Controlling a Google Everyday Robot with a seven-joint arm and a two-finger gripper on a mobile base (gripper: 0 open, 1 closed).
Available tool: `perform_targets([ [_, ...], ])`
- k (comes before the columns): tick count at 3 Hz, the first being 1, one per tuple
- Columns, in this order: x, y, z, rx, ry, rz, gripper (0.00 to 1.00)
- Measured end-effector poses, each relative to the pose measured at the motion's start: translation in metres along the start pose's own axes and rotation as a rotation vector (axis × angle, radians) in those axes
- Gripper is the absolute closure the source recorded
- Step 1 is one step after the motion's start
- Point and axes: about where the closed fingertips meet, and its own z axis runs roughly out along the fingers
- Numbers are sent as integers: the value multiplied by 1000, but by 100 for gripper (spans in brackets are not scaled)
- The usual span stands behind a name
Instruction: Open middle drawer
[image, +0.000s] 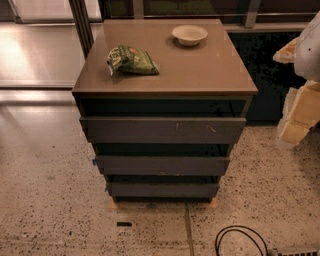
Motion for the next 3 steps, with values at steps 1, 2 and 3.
perform_targets([
  [1,0,0,0,0,0,0,0],
  [2,1,11,14,-20,-33,-16,0],
  [3,1,33,57,-81,-114,-44,0],
])
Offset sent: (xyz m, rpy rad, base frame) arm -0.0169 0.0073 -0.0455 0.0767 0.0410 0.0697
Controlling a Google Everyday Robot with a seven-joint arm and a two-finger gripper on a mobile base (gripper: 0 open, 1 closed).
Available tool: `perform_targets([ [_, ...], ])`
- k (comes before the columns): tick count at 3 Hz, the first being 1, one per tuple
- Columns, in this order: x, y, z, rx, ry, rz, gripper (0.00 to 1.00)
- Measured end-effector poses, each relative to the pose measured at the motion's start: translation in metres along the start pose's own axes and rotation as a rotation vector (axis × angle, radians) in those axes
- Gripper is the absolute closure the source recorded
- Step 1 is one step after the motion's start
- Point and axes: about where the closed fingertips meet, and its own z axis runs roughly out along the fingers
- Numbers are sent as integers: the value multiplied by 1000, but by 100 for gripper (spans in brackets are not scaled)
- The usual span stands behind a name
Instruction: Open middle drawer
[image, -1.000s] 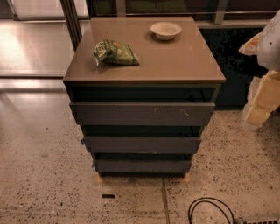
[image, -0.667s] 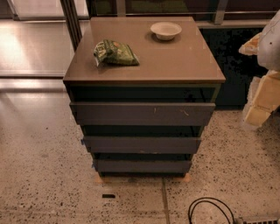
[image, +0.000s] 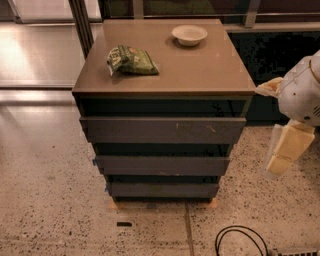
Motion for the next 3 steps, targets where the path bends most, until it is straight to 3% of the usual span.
perform_targets([
  [2,7,39,105,-84,-141,-61,0],
  [3,7,39,105,-84,-141,-61,0],
])
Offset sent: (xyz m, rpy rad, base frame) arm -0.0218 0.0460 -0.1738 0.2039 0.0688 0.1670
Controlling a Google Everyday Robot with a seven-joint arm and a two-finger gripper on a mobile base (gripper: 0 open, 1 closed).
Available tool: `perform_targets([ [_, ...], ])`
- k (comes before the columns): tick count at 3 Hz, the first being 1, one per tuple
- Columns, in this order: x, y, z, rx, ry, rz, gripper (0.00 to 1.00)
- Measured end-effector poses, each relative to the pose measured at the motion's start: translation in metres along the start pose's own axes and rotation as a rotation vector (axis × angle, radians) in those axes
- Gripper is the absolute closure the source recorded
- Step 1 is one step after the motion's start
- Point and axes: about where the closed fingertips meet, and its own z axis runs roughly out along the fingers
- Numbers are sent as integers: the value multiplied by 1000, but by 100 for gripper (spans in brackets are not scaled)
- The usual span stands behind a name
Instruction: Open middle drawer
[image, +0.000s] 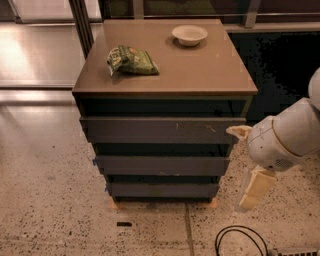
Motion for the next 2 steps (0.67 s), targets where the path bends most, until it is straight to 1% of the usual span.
perform_targets([
  [1,-1,1,-3,16,-16,-5,0],
  [2,-1,11,28,17,-54,-25,0],
])
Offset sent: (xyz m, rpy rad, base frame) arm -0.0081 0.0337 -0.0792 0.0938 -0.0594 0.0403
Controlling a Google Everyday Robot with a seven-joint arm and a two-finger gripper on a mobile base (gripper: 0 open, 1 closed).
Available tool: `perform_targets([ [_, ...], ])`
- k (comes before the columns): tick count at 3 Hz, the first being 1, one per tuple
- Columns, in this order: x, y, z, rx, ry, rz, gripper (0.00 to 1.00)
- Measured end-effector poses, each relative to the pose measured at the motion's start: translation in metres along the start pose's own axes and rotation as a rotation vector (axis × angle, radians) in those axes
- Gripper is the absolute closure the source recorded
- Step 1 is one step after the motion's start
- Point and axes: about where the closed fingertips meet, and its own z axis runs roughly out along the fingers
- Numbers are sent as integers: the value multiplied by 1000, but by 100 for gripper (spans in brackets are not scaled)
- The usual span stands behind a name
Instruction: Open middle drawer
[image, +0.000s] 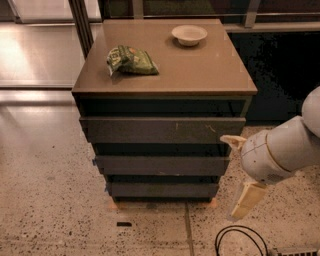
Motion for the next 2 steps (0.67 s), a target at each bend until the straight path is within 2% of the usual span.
perform_targets([
  [1,0,11,48,-4,-48,-29,0],
  [2,4,8,87,2,-61,-54,0],
])
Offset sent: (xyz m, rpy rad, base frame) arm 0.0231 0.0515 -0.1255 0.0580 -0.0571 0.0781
